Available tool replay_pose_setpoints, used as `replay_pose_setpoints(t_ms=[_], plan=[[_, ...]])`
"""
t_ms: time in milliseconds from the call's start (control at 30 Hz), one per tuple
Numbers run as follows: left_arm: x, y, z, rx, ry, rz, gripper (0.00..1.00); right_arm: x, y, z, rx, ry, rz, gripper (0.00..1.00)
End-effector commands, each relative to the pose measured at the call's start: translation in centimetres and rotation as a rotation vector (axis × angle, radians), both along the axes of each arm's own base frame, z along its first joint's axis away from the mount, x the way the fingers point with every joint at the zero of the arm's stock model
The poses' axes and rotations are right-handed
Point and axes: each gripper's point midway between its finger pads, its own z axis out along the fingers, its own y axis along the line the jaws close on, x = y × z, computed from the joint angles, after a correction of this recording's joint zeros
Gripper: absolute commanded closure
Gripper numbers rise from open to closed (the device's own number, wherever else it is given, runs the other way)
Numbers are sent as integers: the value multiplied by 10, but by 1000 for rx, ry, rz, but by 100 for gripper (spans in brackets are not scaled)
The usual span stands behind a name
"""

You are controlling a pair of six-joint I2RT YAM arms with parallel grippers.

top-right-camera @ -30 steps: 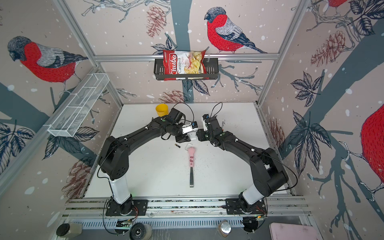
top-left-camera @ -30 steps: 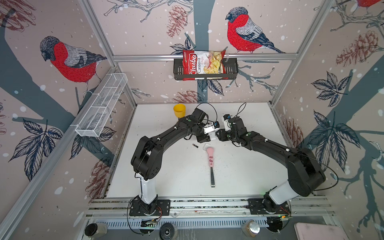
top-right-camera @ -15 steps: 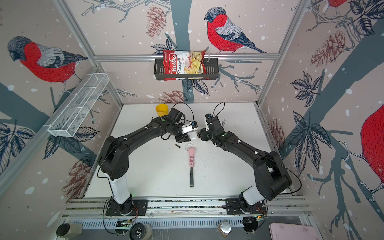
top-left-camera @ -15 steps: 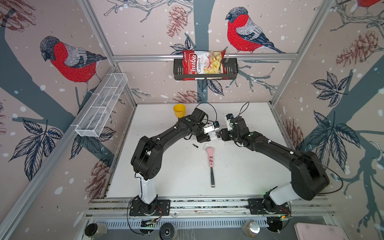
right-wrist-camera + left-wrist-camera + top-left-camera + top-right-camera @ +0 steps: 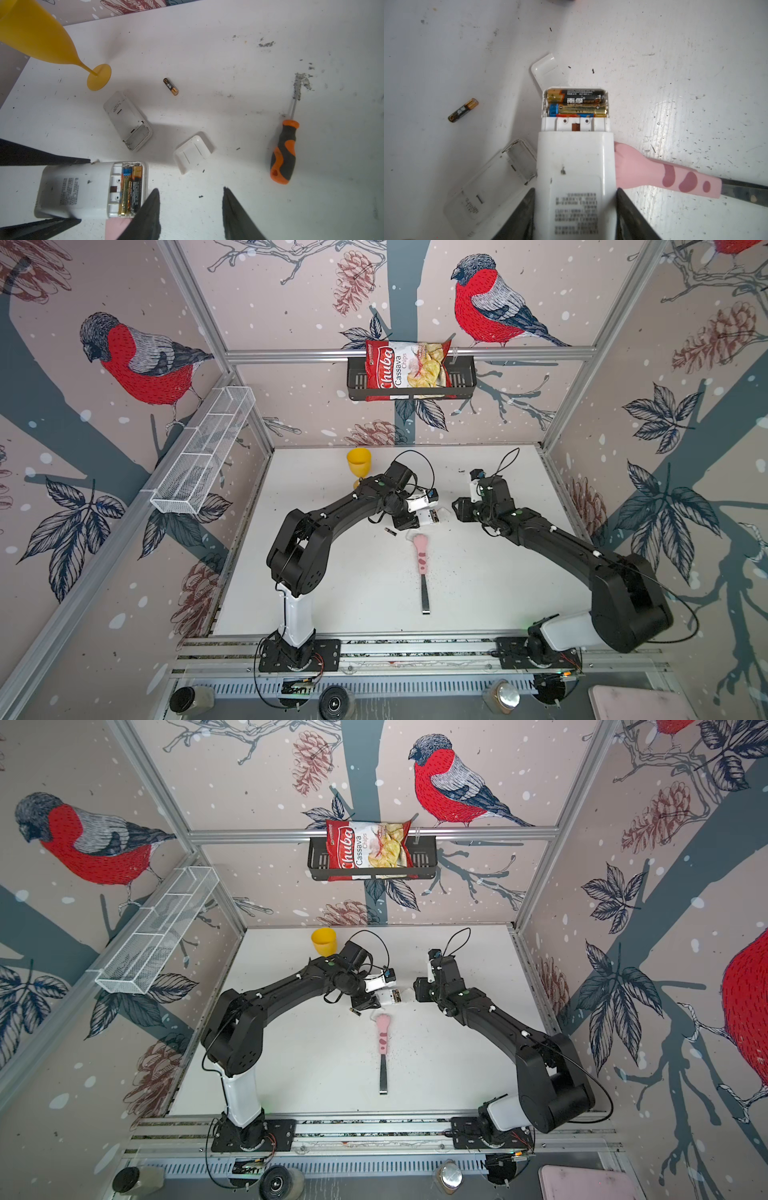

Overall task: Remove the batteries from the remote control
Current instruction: 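Drop the battery cover and lift the right gripper away from the remote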

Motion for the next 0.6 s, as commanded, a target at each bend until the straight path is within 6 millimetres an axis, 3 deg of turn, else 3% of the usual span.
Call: replay_pose_setpoints(t_ms=[0,267,567], plan=[[1,-10,-8,-11,2,-21,59,3,0,15,97,-34,-5,51],[14,-41,-26,-20,-51,-65,59,-1,-13,20,106,-63,-36,51],[2,-84,-44,-38,-50,-148,61,0,-20,24,108,-80,-55,51]])
